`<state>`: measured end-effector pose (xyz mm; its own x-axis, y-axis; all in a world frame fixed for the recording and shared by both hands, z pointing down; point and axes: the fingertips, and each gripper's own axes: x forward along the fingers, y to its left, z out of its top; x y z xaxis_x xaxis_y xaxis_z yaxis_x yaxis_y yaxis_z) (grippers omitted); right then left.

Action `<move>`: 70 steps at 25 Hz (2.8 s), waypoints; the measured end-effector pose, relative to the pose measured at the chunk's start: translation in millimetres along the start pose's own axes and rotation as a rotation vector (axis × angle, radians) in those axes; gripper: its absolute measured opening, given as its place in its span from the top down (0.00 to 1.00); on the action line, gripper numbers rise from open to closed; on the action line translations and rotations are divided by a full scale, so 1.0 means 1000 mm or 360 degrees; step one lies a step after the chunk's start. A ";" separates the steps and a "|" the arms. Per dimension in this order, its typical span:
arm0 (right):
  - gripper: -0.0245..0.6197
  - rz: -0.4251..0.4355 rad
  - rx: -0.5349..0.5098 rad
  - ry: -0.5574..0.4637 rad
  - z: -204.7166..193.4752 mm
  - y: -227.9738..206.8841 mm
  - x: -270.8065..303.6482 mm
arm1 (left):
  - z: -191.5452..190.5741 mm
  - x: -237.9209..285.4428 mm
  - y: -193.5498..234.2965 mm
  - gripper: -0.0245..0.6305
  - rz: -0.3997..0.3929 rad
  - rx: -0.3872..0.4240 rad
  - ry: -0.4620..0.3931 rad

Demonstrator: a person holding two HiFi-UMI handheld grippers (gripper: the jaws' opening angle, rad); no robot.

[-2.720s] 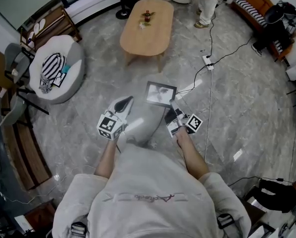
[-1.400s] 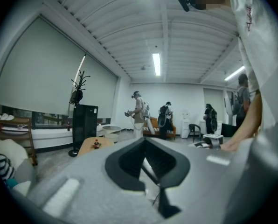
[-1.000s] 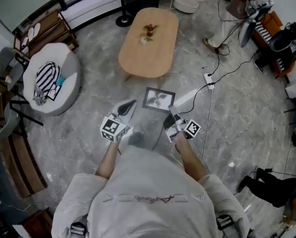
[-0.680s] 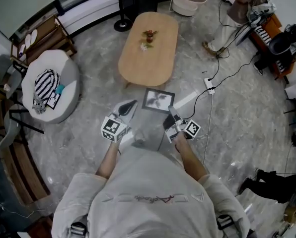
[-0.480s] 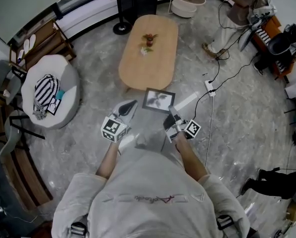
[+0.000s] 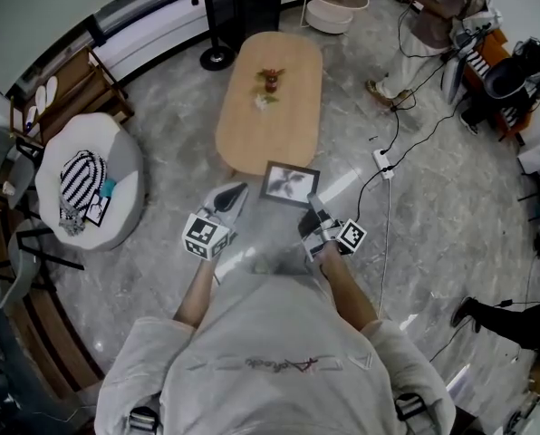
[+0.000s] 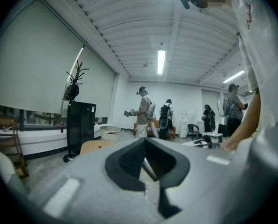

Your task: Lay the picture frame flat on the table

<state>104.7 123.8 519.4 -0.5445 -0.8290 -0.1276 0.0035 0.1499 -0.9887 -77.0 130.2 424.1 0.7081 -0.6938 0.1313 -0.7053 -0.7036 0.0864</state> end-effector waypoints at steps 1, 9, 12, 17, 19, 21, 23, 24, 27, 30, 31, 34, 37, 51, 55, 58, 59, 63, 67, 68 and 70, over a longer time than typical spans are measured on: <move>0.84 -0.0002 -0.0003 -0.0001 0.000 0.000 0.001 | -0.001 0.000 0.002 0.96 -0.0002 -0.0004 -0.0001; 0.84 -0.0027 -0.0015 -0.0029 -0.001 -0.007 -0.001 | -0.008 -0.001 0.007 0.96 -0.0020 -0.0013 0.0006; 0.84 -0.0023 -0.0010 -0.0030 -0.003 -0.006 -0.001 | -0.007 -0.002 0.006 0.96 -0.0025 -0.0011 0.0001; 0.84 -0.0004 -0.0019 -0.0017 -0.002 -0.004 0.002 | -0.005 0.000 0.008 0.96 -0.0023 -0.0002 -0.0002; 0.84 0.0001 -0.0024 -0.0008 -0.001 -0.005 0.002 | -0.005 0.003 0.008 0.96 -0.0022 0.0004 -0.0014; 0.84 0.0002 -0.0020 -0.0006 0.001 -0.005 0.002 | -0.003 0.006 0.008 0.96 -0.0019 0.0011 -0.0022; 0.84 0.0002 -0.0018 -0.0006 0.002 -0.005 0.004 | -0.001 0.007 0.009 0.96 -0.0018 0.0014 -0.0028; 0.84 0.0002 -0.0023 -0.0005 0.003 -0.005 0.006 | -0.001 0.007 0.011 0.96 -0.0017 0.0015 -0.0029; 0.84 0.0006 -0.0031 -0.0003 0.003 -0.006 0.013 | -0.002 0.007 0.016 0.96 -0.0017 0.0013 -0.0024; 0.84 0.0016 -0.0024 -0.0004 0.007 -0.007 0.023 | -0.003 0.012 0.023 0.96 -0.0014 0.0007 -0.0019; 0.84 0.0016 -0.0022 -0.0005 0.008 -0.009 0.026 | -0.003 0.014 0.026 0.96 -0.0012 0.0005 -0.0018; 0.84 0.0012 -0.0014 -0.0007 0.012 -0.013 0.035 | -0.003 0.023 0.035 0.96 -0.0013 0.0000 -0.0014; 0.84 0.0007 -0.0004 -0.0020 0.021 -0.017 0.048 | -0.001 0.035 0.048 0.96 -0.0021 -0.0002 -0.0014; 0.84 0.0014 0.0014 -0.0076 0.100 -0.027 0.121 | 0.025 0.127 0.107 0.96 -0.0053 0.0007 0.0002; 0.84 0.0014 0.0022 -0.0055 0.122 -0.029 0.147 | 0.034 0.152 0.125 0.96 -0.0034 0.0002 0.0011; 0.84 0.0004 0.0033 -0.0039 0.139 -0.035 0.169 | 0.039 0.171 0.142 0.96 -0.0012 -0.0005 0.0019; 0.84 0.0001 0.0040 -0.0030 0.144 -0.036 0.177 | 0.040 0.177 0.148 0.96 -0.0004 -0.0008 0.0023; 0.84 -0.0008 0.0048 0.0013 0.164 -0.043 0.211 | 0.046 0.201 0.175 0.96 0.0038 -0.0013 0.0032; 0.84 0.0004 0.0057 0.0056 0.184 -0.048 0.242 | 0.050 0.223 0.197 0.96 0.0083 -0.0016 0.0035; 0.84 0.0004 0.0059 0.0067 0.189 -0.050 0.250 | 0.052 0.229 0.203 0.96 0.0093 -0.0017 0.0035; 0.84 0.0003 0.0069 0.0087 0.200 -0.051 0.266 | 0.056 0.242 0.215 0.96 0.0114 -0.0020 0.0037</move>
<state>127.0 -212.0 520.2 -0.5893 -0.7980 -0.1264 0.0403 0.1272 -0.9911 -56.0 -197.4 419.6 0.6548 -0.7385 0.1608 -0.7547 -0.6501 0.0881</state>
